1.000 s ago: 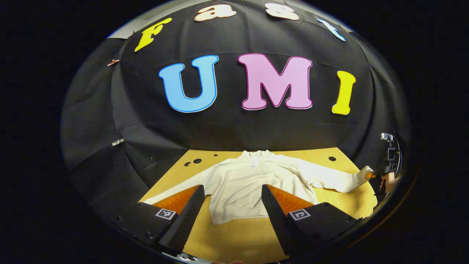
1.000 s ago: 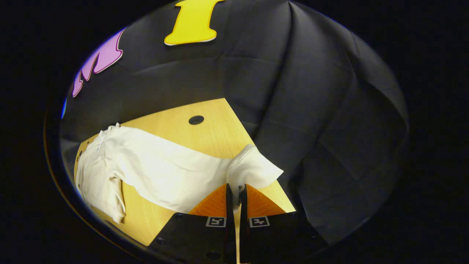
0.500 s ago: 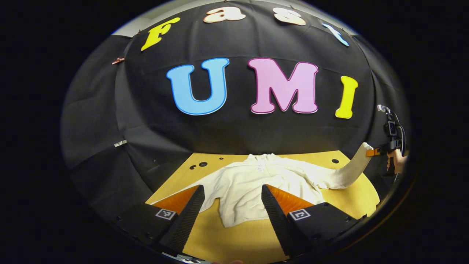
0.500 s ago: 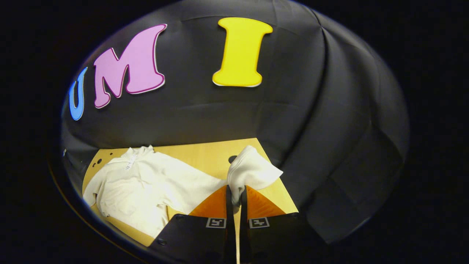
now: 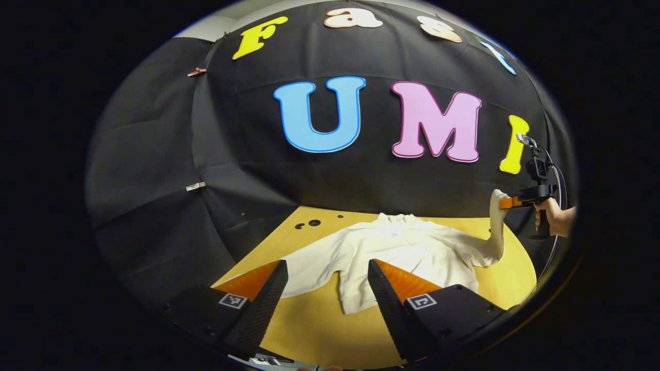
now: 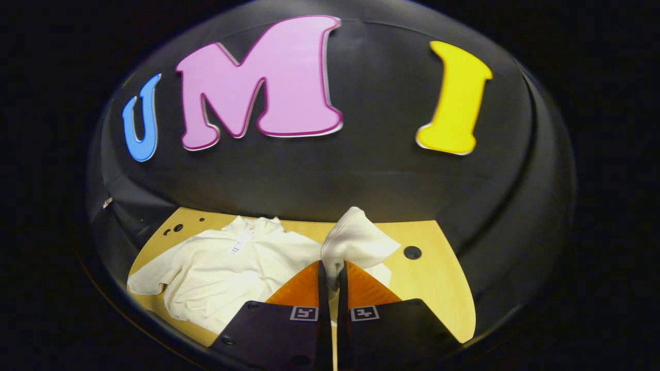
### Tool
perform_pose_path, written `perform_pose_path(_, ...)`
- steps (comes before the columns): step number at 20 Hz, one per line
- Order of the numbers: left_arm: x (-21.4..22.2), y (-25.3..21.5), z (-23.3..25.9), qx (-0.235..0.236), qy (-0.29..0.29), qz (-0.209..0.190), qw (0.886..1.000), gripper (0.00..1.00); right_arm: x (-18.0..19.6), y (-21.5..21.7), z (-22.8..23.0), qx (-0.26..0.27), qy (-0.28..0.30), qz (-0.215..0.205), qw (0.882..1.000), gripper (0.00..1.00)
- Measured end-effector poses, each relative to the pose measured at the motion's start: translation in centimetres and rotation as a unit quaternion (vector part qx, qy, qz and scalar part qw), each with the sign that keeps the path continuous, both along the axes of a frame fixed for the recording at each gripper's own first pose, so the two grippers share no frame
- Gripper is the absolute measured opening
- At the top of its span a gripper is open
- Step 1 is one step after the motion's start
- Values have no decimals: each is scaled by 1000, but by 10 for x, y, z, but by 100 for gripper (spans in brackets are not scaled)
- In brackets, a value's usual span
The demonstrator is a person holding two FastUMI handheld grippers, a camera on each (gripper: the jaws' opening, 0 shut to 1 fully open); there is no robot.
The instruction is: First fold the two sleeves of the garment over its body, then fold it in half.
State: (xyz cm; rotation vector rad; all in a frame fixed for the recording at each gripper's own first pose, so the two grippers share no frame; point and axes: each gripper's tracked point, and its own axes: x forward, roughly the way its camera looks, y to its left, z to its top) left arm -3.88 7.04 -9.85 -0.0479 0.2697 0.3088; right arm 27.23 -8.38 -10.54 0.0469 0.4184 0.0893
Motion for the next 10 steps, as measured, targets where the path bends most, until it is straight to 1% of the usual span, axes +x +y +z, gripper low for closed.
perform_pose_path(3, -7, 18, -3, -9, 6, 22, 1000, 96, 22, 63, -1, 14, 4, 36, 999, 8)
perform_pose_path(6, -12, 37, -9, -14, 10, 43, 999, 96, 41, 120, -6, 7, 6, 69, 998, 8)
perform_pose_path(10, -17, 64, -19, -16, 21, 66, 997, 96, 59, 187, -21, 22, 20, 92, 995, 8)
